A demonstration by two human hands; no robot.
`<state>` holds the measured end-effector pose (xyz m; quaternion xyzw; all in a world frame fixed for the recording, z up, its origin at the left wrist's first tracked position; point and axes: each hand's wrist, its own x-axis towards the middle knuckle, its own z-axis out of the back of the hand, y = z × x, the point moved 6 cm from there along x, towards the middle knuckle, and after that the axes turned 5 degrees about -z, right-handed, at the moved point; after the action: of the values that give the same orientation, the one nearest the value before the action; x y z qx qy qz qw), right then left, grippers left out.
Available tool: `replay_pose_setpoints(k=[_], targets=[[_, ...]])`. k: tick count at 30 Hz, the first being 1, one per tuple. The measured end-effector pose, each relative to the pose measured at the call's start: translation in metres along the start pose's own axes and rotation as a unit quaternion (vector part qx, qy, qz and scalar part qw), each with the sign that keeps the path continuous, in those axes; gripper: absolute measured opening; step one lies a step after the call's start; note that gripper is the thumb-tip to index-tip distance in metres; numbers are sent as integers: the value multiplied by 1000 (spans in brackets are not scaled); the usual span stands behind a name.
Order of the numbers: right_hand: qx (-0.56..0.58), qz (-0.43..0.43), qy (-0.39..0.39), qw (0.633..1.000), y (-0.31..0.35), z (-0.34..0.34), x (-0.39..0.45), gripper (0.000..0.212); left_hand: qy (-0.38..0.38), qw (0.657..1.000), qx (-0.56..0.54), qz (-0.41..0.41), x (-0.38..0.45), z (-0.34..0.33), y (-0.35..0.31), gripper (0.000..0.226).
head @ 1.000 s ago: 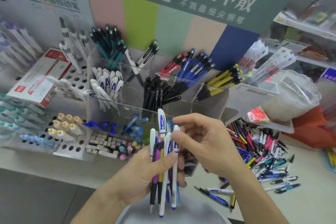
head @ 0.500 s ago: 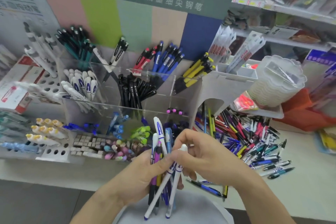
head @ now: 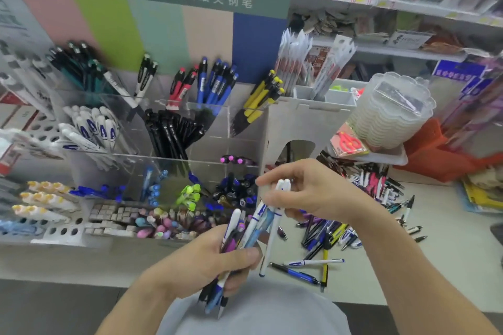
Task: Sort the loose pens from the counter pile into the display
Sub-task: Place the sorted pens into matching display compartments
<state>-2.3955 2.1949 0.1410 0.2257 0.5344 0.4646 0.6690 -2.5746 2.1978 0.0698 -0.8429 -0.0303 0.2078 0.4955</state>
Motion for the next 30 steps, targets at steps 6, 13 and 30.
replay_pose_setpoints(k=[6,13,30], targets=[[5,-36,42,998,-19,0,-8,11,-25,1000,-3,13,4,-1,13,60],[61,-25,40,997,-39,9,-12,20,-32,999,-7,-19,14,-14,13,54],[15,13,70,997,-59,14,-25,14,-165,973,-157,30,36,-13,33,46]])
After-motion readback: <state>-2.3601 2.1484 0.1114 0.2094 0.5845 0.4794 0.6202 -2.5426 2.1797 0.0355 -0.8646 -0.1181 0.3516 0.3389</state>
